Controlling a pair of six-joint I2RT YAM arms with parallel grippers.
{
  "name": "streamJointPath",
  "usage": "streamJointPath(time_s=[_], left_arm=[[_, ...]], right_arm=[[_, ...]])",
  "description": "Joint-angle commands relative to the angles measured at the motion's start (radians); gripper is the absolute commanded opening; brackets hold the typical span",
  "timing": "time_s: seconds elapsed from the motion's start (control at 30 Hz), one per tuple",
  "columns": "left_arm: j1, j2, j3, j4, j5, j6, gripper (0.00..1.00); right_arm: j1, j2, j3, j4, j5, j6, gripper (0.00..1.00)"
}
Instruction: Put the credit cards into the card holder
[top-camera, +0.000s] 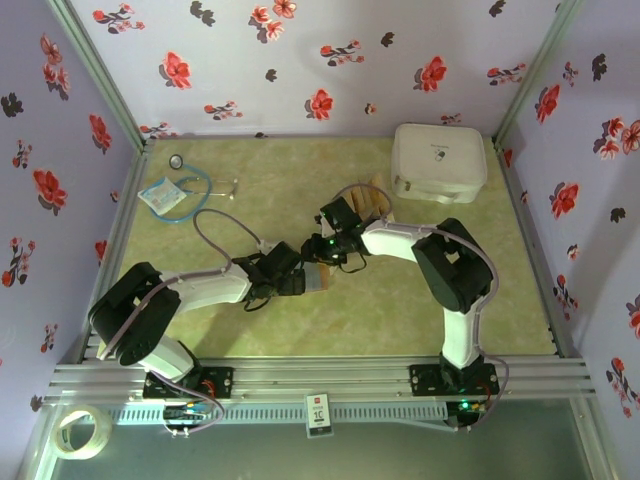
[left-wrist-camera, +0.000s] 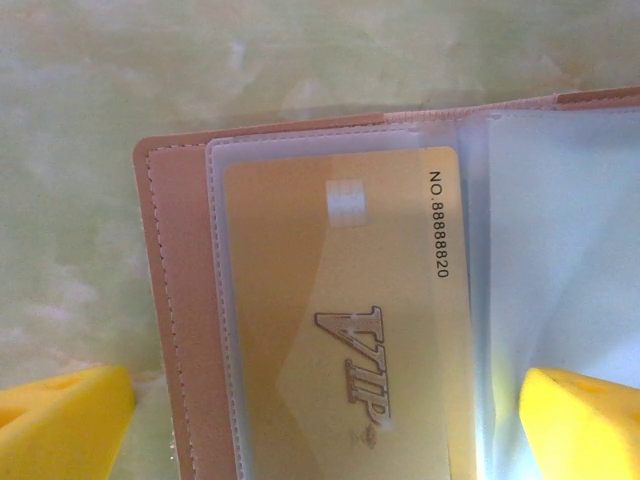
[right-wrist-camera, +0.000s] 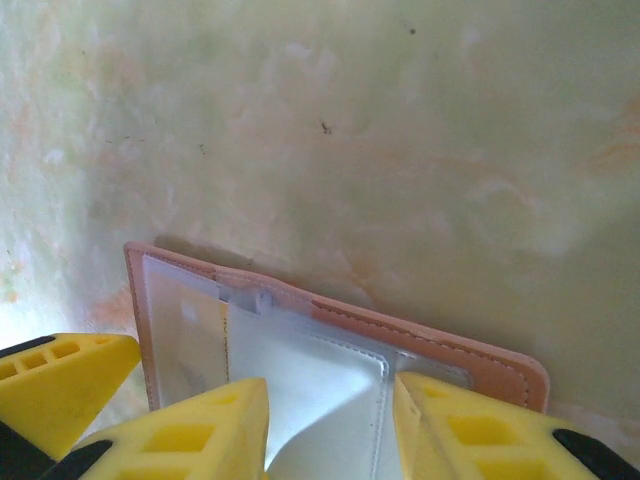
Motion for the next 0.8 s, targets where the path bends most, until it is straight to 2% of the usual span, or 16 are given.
streamJointPath(time_s=[0.0, 0.33, 0.77], left_arm=[[-0.003, -0.007, -0.026, -0.032, -0.017, 0.001, 1.00], [-0.003, 0.004, -0.022, -0.030, -0.016, 0.002, 1.00], [-0.003, -0.006, -0.024, -0.023, -0.017, 0.006, 1.00]], right_arm=[[-0.003, 0.031, 0.004, -0.001, -0.004, -0.018, 0.38], [0.008, 0.049, 0.009, 0.016, -0.028, -0.013, 0.40], [0.025, 0.018, 0.025, 0.025, -0.077, 0.007, 0.37]])
